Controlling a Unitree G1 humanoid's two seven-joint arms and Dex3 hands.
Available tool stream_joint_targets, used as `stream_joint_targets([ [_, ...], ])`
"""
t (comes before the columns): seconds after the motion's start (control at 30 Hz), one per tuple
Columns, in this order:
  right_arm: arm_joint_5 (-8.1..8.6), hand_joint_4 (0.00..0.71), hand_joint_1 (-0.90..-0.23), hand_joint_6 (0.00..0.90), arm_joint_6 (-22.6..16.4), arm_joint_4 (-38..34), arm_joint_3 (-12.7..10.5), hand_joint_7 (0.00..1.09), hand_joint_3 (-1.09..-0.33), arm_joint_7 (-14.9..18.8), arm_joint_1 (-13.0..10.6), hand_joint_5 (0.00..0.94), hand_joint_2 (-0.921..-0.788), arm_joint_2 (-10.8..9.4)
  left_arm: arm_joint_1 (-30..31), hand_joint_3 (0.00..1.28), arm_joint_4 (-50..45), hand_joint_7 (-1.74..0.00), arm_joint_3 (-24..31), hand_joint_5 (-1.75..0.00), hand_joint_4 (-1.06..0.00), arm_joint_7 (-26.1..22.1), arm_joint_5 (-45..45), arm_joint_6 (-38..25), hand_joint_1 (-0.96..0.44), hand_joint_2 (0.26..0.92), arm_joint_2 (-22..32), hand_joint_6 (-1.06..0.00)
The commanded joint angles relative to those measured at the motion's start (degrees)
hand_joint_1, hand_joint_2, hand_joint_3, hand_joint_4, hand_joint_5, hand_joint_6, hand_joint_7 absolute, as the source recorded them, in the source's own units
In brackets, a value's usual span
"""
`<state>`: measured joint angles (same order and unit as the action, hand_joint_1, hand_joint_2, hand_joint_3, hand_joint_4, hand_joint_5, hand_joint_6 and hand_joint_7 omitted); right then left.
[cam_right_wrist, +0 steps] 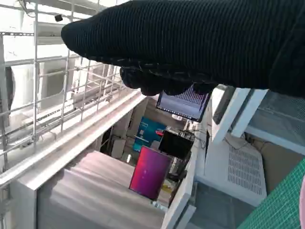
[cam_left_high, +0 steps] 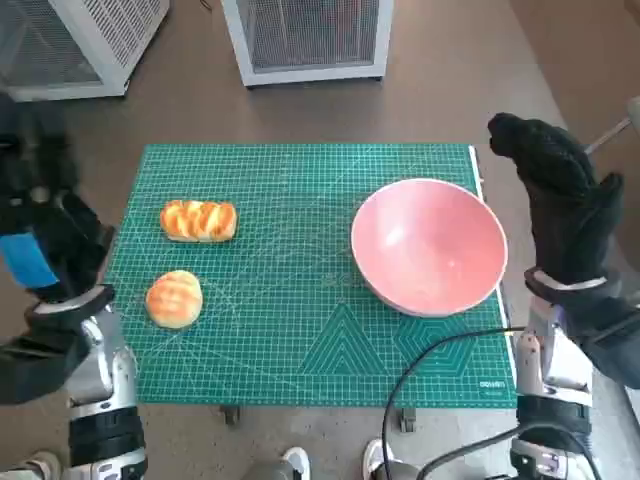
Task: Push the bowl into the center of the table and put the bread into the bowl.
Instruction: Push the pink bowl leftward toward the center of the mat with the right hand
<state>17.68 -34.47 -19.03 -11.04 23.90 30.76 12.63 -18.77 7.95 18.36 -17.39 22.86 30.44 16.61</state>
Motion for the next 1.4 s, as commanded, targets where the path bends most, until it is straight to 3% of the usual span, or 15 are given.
stream_joint_targets([
  [0.03,-0.61,0.194,-0.648,0.108,0.83,-0.44,0.2,0.24,-0.856,-0.43,-0.1,0.0,-0.921,-0.14,0.76,0.63,-0.28,-0.5,-2.96,-0.03,-0.14,-8.12,0.79,-2.96,-0.72,0.921,3.95,0.0],
  [0.37,0.4,0.19,-0.665,0.111,1.26,0.08,0.08,0.23,-0.844,0.11,-0.38,0.001,-0.921,-0.21,0.28,0.65,-0.99,-0.52,-3.18,-0.05,-0.19,-7.31,-2.14,-7.25,-0.74,0.921,3.96,0.0],
  [0.7,0.54,0.193,-0.659,0.115,1.62,0.49,-0.01,0.22,-0.844,0.12,-0.43,0.002,-0.921,-0.14,-0.17,0.65,-0.03,-0.55,-2.31,-0.07,-0.23,-10.39,0.5,-9.13,-0.74,0.921,4.04,0.0],
  [1.4,0.3,0.187,-0.661,0.128,1.37,0.64,-0.34,0.2,-0.842,-0.38,-0.34,0.0,-0.921,-0.16,0.31,0.68,-0.53,-0.58,-1.71,-0.07,-0.26,-11.62,0.3,-10.33,-0.74,0.921,3.65,0.0],
])
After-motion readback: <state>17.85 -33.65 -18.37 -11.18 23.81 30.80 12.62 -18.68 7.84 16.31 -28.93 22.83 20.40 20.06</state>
